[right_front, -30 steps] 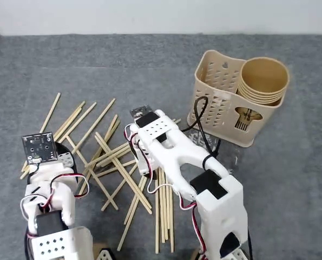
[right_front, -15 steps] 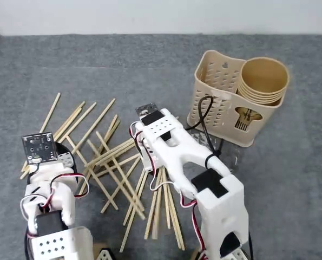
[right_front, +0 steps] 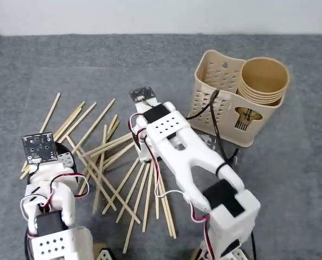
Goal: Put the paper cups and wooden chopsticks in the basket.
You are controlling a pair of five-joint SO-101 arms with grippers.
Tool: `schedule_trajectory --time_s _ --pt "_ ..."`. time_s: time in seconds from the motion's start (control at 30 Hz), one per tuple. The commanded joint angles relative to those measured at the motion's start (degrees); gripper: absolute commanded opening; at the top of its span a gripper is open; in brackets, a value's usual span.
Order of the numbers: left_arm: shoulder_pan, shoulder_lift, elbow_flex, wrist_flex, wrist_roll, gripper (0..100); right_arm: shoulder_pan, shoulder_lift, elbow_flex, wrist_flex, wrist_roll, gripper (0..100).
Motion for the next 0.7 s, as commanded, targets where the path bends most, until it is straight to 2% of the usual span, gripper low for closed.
schedule_trajectory --time_s 0.0,0.27,0.67 --pt "0.18 -0.7 -0.4 -1.23 0.0 2 1.19 -7.08 -0.62 0.92 1.23 0.8" --pt "0.18 -0.7 -0.4 -1.23 0.0 2 4.09 -13.58 -4.66 -0.66 3.6 0.8" --pt "0.18 -0.7 -0.4 -1.23 0.0 2 7.52 -13.58 -15.12 -9.71 3.69 0.8"
